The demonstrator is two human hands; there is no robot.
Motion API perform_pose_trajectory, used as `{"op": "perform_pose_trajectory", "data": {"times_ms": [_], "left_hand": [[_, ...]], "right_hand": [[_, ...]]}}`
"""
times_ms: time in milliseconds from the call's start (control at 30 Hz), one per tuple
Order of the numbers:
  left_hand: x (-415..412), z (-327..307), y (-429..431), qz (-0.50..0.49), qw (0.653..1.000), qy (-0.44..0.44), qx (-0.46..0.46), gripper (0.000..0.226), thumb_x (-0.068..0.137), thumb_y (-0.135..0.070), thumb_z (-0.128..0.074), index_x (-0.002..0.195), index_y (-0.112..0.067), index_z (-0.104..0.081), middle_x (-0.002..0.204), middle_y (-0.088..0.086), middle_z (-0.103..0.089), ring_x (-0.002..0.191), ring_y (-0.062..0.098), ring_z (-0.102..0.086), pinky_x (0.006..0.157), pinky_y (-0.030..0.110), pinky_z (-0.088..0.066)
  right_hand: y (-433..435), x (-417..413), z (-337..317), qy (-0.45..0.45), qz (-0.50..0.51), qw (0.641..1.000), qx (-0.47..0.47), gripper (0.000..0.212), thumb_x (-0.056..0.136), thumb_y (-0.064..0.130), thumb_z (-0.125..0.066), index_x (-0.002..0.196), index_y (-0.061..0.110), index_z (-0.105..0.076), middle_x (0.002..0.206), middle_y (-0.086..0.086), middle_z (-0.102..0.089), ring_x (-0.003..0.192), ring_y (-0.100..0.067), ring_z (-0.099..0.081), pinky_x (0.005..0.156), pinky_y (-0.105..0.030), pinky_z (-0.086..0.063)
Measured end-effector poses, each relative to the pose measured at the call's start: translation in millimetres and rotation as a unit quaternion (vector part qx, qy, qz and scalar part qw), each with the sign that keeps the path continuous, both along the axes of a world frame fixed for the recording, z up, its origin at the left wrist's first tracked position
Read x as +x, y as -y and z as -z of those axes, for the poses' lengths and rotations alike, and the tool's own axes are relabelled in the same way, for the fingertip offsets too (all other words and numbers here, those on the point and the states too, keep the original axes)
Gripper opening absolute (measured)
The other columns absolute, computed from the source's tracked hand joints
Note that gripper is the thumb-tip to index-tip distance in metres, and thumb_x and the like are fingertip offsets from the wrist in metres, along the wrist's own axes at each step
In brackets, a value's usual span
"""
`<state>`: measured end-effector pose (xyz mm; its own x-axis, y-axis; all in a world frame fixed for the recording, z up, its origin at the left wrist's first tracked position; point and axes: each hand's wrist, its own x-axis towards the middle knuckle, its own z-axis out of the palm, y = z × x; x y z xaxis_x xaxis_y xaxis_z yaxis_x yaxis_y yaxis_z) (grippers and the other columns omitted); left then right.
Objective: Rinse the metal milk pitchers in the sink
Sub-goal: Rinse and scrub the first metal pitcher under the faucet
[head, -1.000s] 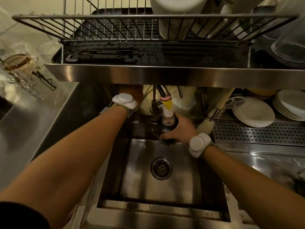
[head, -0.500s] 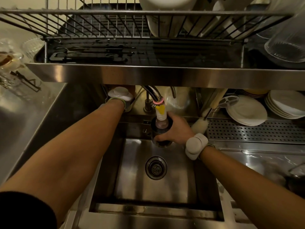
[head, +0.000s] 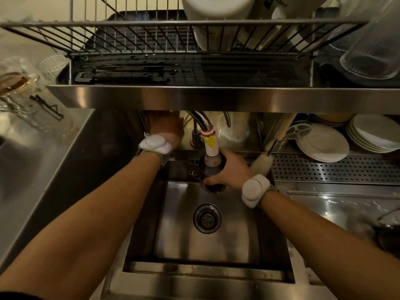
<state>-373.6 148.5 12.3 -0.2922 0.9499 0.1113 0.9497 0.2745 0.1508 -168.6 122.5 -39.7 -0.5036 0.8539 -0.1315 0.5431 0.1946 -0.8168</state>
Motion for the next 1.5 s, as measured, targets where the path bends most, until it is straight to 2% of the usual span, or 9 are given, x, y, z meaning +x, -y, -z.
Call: {"op": "perform_pose_trajectory", "data": {"times_ms": [133,200,500,900,1000,1133,1267,1400,1500], "left_hand": [[0,23,34,0.105,0.989,0.097,0.046,0.03,0.089,-0.015,-0.049,0.116,-0.013,-0.062,0.125,0.018,-0.058,0.113,0.038,-0.055,0.095,0.043,-0.045],[-1,29,49,0.088,0.986,0.139,0.01,0.027,0.091,-0.014,-0.048,0.112,-0.016,-0.065,0.117,0.013,-0.064,0.106,0.032,-0.061,0.088,0.041,-0.05],[-15,49,86,0.076,0.969,0.221,-0.078,0.027,0.089,-0.009,-0.049,0.106,-0.018,-0.068,0.12,0.008,-0.064,0.11,0.026,-0.06,0.091,0.031,-0.044],[-26,56,96,0.081,0.965,0.218,-0.119,0.027,0.091,-0.012,-0.046,0.107,-0.019,-0.066,0.115,0.01,-0.066,0.107,0.026,-0.061,0.088,0.032,-0.046],[-26,57,95,0.086,0.965,0.214,-0.125,0.026,0.092,-0.012,-0.046,0.108,-0.019,-0.066,0.116,0.01,-0.066,0.107,0.026,-0.061,0.088,0.032,-0.046],[-26,58,95,0.086,0.964,0.218,-0.128,0.027,0.092,-0.013,-0.046,0.11,-0.02,-0.065,0.118,0.008,-0.065,0.108,0.026,-0.061,0.091,0.034,-0.048],[-26,59,98,0.094,0.963,0.219,-0.129,0.027,0.092,-0.013,-0.047,0.112,-0.02,-0.064,0.117,0.007,-0.066,0.107,0.024,-0.062,0.092,0.035,-0.049],[-30,58,95,0.094,0.963,0.213,-0.135,0.027,0.092,-0.012,-0.047,0.11,-0.018,-0.065,0.117,0.008,-0.067,0.107,0.025,-0.062,0.091,0.034,-0.049],[-31,59,95,0.093,0.962,0.212,-0.144,0.026,0.092,-0.014,-0.047,0.111,-0.02,-0.065,0.116,0.008,-0.067,0.106,0.024,-0.063,0.089,0.033,-0.048]], "right_hand": [[6,3,2,-0.009,0.033,0.999,0.014,0.075,0.051,0.034,-0.088,0.116,0.024,-0.053,0.105,0.012,-0.06,0.097,-0.01,-0.058,0.08,-0.017,-0.043],[7,-2,2,-0.012,0.052,0.998,0.014,0.079,0.049,0.033,-0.089,0.119,0.022,-0.054,0.104,0.012,-0.059,0.095,-0.008,-0.056,0.077,-0.014,-0.041],[11,-5,2,0.01,0.055,0.998,0.008,0.072,0.051,0.03,-0.089,0.114,0.02,-0.056,0.102,0.011,-0.06,0.095,-0.011,-0.058,0.078,-0.019,-0.042],[8,4,5,0.047,0.055,0.997,-0.009,0.083,0.05,0.03,-0.09,0.124,0.018,-0.054,0.114,0.005,-0.06,0.103,-0.013,-0.055,0.082,-0.025,-0.042],[5,0,1,0.035,0.087,0.996,0.013,0.084,0.05,0.029,-0.09,0.125,0.017,-0.053,0.111,0.008,-0.057,0.1,-0.01,-0.053,0.08,-0.022,-0.04],[5,-5,2,0.043,0.017,0.999,-0.027,0.07,0.051,0.032,-0.089,0.112,0.019,-0.058,0.104,0.007,-0.064,0.096,-0.014,-0.061,0.074,-0.019,-0.046],[3,-3,1,0.018,0.093,0.996,0.003,0.083,0.052,0.027,-0.09,0.126,0.015,-0.052,0.109,0.01,-0.054,0.1,-0.01,-0.05,0.08,-0.02,-0.041],[4,-3,1,0.022,0.02,0.998,-0.047,0.074,0.052,0.027,-0.089,0.117,0.019,-0.056,0.105,0.008,-0.062,0.098,-0.015,-0.06,0.071,-0.015,-0.042],[5,4,-1,0.035,0.069,0.997,-0.014,0.082,0.053,0.026,-0.089,0.126,0.018,-0.052,0.106,0.013,-0.053,0.1,-0.009,-0.051,0.077,-0.017,-0.039]]}}
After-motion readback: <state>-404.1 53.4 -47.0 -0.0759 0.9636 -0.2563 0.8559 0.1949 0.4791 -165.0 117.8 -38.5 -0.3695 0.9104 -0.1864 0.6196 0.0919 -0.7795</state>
